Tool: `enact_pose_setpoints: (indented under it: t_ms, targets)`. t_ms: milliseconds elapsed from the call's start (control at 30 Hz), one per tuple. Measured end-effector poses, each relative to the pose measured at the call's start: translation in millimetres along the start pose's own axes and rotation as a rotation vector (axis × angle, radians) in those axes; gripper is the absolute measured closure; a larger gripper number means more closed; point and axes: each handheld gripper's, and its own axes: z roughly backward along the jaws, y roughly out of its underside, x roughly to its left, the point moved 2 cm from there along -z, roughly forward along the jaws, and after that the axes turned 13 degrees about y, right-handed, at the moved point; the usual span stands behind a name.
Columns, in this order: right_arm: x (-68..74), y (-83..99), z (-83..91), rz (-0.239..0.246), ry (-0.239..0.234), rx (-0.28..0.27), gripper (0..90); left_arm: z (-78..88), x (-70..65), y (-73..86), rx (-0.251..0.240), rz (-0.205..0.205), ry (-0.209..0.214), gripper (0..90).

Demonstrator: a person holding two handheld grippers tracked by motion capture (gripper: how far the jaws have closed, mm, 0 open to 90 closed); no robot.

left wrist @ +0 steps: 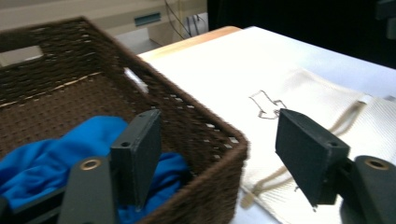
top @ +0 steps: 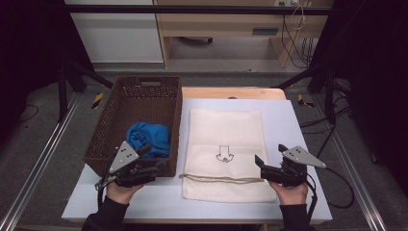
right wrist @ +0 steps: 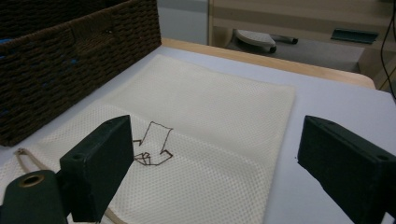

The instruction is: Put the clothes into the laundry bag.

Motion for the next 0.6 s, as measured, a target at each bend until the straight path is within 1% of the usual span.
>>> enact_pose_setpoints:
  t_ms: [167, 233, 300, 333, 367, 400, 433, 467, 500, 533, 567, 600]
  targets:
    - [9.7, 0.0, -2.0, 0.018, -0.025, 0.011, 13.0, -12.0, -16.0, 0.4, 0.02, -0.022, 0.048, 38.6]
    - [14.7, 0.8, -3.5, 0.017, -0.043, 0.019, 13.7, -16.7, -23.2, 1.6, 0.031, -0.031, 0.07, 41.5]
    - [20.3, 2.0, -5.6, 0.028, -0.059, 0.03, 14.7, -21.4, -30.2, 3.0, 0.045, -0.044, 0.09, 44.5]
    - [22.9, 2.9, -7.1, 0.042, -0.062, 0.035, 15.2, -23.9, -33.1, 3.8, 0.047, -0.046, 0.104, 46.0]
    - [26.0, 3.9, -8.3, 0.046, -0.068, 0.04, 16.0, -26.5, -35.8, 5.0, 0.046, -0.051, 0.114, 47.8]
    - [28.7, 5.1, -9.5, 0.05, -0.069, 0.047, 16.5, -29.1, -37.7, 6.5, 0.052, -0.059, 0.117, 49.4]
    - [28.7, 5.1, -9.5, 0.05, -0.069, 0.047, 16.5, -29.1, -37.7, 6.5, 0.052, -0.059, 0.117, 50.9]
    - [34.1, 7.7, -12.3, 0.067, -0.073, 0.061, 17.2, -35.4, -40.5, 10.5, 0.07, -0.057, 0.129, 52.3]
    - [36.1, 8.5, -13.0, 0.068, -0.076, 0.065, 17.6, -38.7, -41.5, 13.1, 0.078, -0.049, 0.137, 53.4]
    - [37.9, 9.7, -14.1, 0.076, -0.08, 0.069, 18.0, -38.7, -41.5, 13.1, 0.078, -0.049, 0.137, 55.2]
    - [39.5, 10.8, -15.3, 0.08, -0.083, 0.073, 18.4, -45.8, -43.9, 18.4, 0.096, -0.037, 0.153, 57.0]
    - [41.2, 12.1, -16.3, 0.078, -0.089, 0.08, 18.8, -49.5, -45.5, 21.0, 0.105, -0.035, 0.157, 58.4]
